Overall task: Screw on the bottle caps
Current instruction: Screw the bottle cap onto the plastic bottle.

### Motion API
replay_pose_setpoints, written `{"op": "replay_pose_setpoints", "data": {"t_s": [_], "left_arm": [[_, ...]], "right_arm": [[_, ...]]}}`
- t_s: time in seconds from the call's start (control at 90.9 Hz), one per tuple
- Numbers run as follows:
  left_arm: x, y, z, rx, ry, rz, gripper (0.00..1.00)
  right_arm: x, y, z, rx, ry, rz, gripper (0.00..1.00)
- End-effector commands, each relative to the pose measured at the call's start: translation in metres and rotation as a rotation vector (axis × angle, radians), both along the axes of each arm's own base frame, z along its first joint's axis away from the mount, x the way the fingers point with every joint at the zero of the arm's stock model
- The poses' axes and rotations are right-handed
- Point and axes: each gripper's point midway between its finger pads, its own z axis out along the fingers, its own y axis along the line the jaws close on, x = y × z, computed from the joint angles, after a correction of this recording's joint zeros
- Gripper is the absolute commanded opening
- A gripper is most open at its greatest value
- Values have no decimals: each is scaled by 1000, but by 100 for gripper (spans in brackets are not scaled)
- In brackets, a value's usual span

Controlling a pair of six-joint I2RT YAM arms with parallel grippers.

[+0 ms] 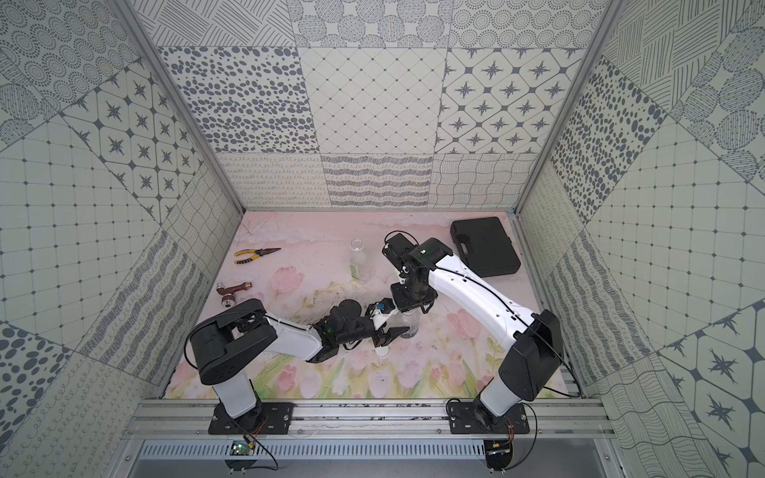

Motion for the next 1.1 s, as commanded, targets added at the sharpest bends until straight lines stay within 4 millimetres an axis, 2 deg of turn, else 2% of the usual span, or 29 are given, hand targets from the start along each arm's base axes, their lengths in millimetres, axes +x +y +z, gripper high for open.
{"op": "replay_pose_setpoints", "data": {"t_s": [0.0,0.495,0.704,1.09], "left_arm": [[-2,-6,14,-30,-56,-25,49],[-10,-13,13,-7,-72,-52,49],[-9,-12,13,-5,-75,-45,49],[-11,-13,12,0,-74,-51,49]], "right_arm": [[-12,-23,-32,-125,84,-137,36],[-5,-11,-27,-84,88,-197,35],[-8,-20,-36,-135,101,-220,35],[2,-16,-34,-145,80,-209,38]]}}
